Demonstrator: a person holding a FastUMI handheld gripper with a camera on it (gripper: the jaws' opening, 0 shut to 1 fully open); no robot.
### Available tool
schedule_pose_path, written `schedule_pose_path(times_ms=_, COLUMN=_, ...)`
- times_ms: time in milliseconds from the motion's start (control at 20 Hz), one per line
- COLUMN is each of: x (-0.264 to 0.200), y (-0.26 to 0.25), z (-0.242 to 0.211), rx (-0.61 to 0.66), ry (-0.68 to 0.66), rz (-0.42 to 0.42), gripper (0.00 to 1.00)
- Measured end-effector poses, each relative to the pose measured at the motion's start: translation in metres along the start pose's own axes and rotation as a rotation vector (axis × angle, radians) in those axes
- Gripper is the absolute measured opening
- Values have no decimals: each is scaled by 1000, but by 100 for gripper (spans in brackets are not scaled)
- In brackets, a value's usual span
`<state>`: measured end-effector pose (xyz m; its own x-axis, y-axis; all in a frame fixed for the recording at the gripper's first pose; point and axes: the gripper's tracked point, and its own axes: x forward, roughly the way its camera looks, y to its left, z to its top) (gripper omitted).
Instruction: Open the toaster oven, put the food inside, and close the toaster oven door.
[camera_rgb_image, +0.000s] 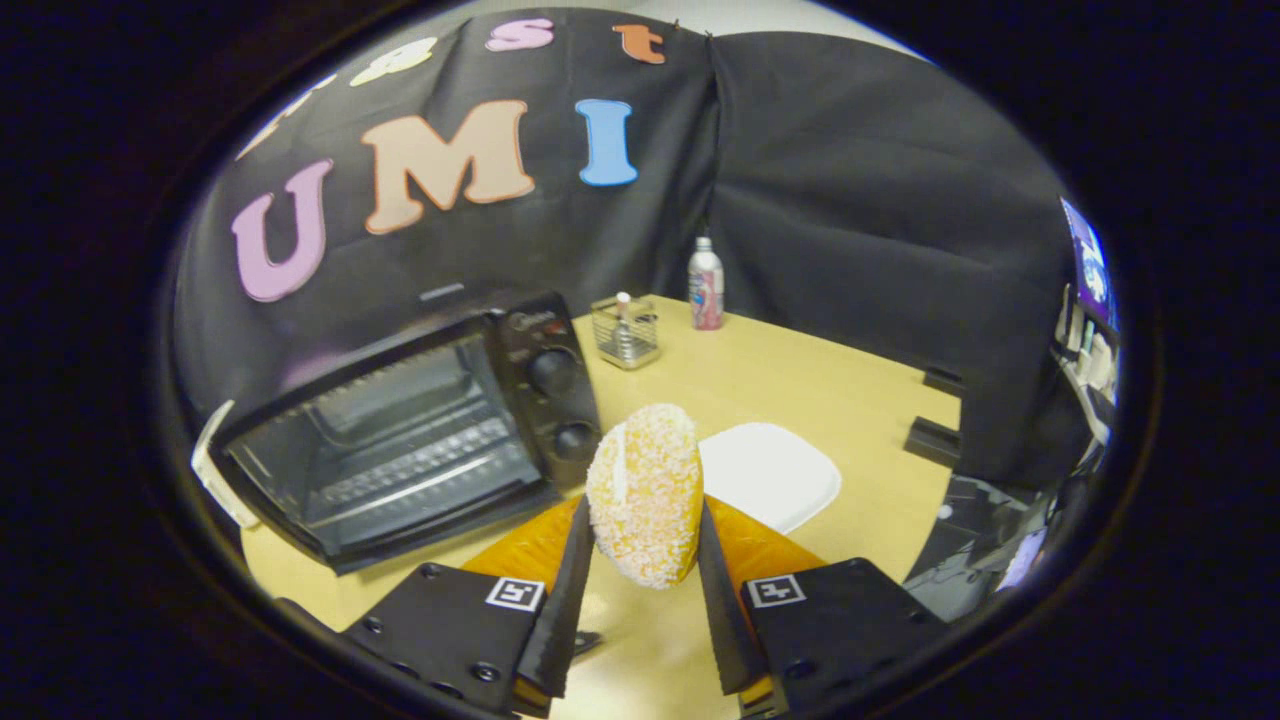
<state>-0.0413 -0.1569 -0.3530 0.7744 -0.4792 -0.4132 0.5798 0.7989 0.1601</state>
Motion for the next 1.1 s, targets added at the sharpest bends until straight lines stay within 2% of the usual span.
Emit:
schedule_pose_path(times_ms=300, x=-3, y=81, z=-11, rx=-9, ry=-14, rz=158, gripper=59)
schedule_pose_path(times_ms=650, x=3, y=141, z=-21, rx=-19, ry=-30, rz=232, gripper=59)
schedule_pose_path(times_ms=850, x=26, y=167, z=-16, rx=10, ry=-43, rz=262, gripper=59)
schedule_pose_path(times_ms=1100, x=61, y=195, z=-19, rx=-19, ry=-43, rz=312, gripper=61)
